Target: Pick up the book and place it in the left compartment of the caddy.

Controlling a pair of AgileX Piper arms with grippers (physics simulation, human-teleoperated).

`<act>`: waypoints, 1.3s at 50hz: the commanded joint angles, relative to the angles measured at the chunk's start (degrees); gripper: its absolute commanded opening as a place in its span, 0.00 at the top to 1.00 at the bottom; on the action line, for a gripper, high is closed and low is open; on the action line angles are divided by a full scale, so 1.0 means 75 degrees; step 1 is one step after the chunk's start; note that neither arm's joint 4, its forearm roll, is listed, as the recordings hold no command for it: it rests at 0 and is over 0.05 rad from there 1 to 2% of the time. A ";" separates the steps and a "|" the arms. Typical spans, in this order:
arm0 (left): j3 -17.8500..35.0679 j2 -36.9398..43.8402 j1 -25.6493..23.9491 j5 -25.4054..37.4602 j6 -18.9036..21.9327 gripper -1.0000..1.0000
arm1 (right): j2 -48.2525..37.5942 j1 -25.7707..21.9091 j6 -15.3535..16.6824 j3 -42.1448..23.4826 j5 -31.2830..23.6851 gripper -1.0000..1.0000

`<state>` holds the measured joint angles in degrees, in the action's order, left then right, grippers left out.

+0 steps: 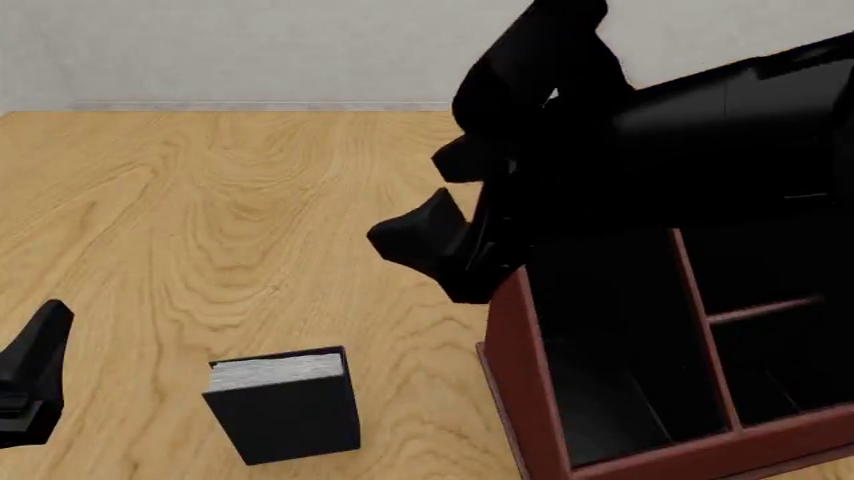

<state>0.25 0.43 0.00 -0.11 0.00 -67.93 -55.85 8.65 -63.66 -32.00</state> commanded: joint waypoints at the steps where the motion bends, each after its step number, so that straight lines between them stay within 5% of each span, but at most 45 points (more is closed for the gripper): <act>1: 0.0000 0.0000 0.0000 0.0000 0.0000 0.00 | -0.0591 0.0045 0.0203 -0.0677 -0.0600 0.00; 46: 0.0000 0.0000 0.0001 0.0000 -0.0001 0.00 | -0.2419 0.0246 0.0818 -0.2149 -0.1379 0.00; 65: 0.0000 0.0001 0.0000 0.0000 -0.0002 0.00 | -0.2721 -0.0040 0.0668 -0.2309 -0.1328 0.00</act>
<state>0.25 0.42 0.01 -0.11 0.00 -87.11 -55.07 13.96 -80.17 -42.03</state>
